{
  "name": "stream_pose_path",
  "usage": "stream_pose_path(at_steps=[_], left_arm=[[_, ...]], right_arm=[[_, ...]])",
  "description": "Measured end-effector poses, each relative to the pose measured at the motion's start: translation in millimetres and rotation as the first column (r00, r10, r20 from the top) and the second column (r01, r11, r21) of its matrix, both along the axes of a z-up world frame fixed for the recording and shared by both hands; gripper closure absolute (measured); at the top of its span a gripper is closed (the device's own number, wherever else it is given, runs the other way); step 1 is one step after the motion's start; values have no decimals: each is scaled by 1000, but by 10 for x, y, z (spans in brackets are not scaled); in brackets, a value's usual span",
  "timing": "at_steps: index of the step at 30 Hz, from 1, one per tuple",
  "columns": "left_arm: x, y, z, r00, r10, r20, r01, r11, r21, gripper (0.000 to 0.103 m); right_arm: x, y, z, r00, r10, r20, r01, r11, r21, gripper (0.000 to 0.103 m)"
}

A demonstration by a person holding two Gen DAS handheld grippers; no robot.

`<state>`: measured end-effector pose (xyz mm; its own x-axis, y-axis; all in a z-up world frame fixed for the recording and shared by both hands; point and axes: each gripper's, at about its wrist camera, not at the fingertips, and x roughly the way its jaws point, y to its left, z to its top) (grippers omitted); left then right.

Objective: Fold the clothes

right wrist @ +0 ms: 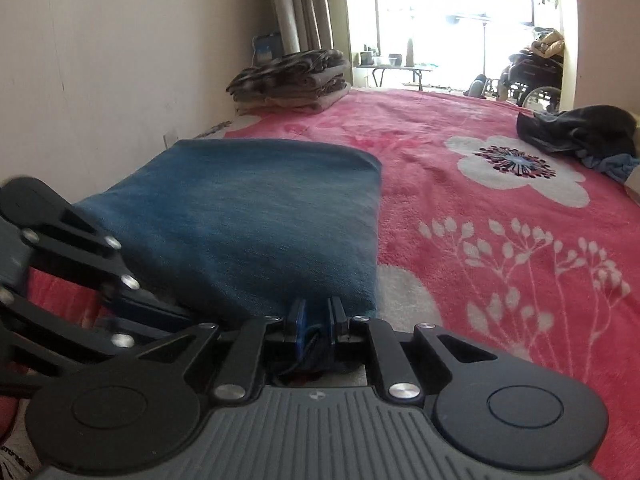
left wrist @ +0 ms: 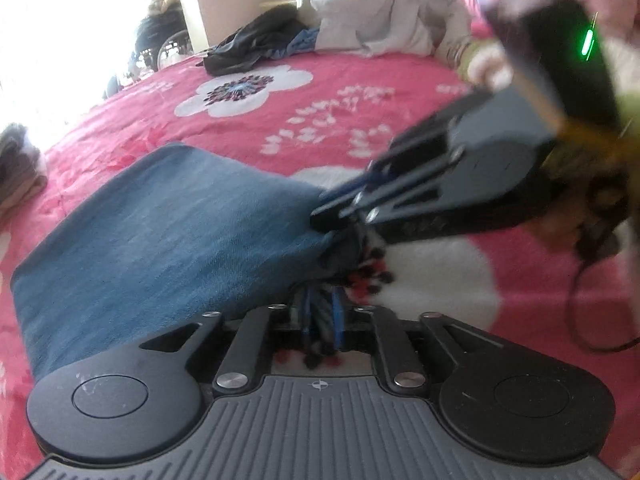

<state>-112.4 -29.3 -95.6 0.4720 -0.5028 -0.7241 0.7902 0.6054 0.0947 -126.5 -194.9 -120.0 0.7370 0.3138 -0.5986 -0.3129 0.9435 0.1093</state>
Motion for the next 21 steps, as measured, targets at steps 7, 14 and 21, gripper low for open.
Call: stream_pose_path(at_steps=[7,14,21], left_arm=[[167,290,396,971,241,9,-238,963,-129,64],[322,444,118,898,439,11,-438,897,-66,63],[319,399,122,886,461,37,-459,886,-63,59]], right_arm=[[69,-19,-18,1000,-7,1,7,1000,9,91],[32,-31,-42,1000,-13,17,13,1000,21,91],[-55,-50,-105,997,-24,76,21,999,45,89]])
